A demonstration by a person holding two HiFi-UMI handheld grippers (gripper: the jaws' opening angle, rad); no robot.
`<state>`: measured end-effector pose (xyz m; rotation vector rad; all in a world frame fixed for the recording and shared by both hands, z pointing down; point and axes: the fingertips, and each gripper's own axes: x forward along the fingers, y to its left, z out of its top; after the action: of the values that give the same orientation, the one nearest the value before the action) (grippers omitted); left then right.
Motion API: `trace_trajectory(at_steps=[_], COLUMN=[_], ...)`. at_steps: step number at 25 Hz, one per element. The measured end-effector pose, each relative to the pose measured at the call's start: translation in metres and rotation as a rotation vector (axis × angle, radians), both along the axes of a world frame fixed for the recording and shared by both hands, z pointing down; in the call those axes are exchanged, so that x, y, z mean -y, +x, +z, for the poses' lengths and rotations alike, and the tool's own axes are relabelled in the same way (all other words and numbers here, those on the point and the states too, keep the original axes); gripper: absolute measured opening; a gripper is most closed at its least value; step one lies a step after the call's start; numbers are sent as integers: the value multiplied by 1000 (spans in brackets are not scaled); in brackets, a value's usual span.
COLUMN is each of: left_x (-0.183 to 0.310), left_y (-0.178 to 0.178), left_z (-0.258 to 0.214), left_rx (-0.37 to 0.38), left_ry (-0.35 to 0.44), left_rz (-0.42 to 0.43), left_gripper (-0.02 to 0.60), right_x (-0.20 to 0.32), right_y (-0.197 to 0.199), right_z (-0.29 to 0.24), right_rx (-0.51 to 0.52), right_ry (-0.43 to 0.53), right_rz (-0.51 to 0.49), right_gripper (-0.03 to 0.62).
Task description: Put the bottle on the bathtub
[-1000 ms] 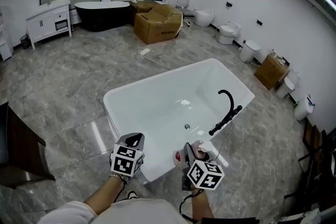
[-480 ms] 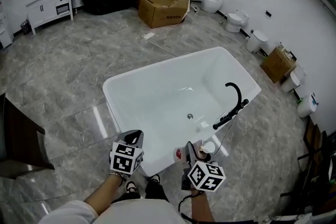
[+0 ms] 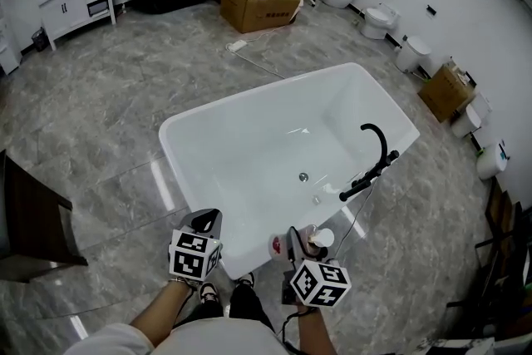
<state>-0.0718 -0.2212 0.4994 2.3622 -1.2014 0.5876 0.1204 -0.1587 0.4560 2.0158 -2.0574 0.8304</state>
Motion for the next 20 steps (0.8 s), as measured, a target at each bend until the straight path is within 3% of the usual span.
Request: trace_trajectory(at_steps=[20], left_x=[-30], left_y=[49], left_z=[86], left_rx=[70], left_ry=[-148], left_rz=[124], left_gripper=[17], right_x=[-30], right_y=[36], right_z=[72], right_rx=[66], right_ry=[-94], right_rz=[118], right_gripper=[230])
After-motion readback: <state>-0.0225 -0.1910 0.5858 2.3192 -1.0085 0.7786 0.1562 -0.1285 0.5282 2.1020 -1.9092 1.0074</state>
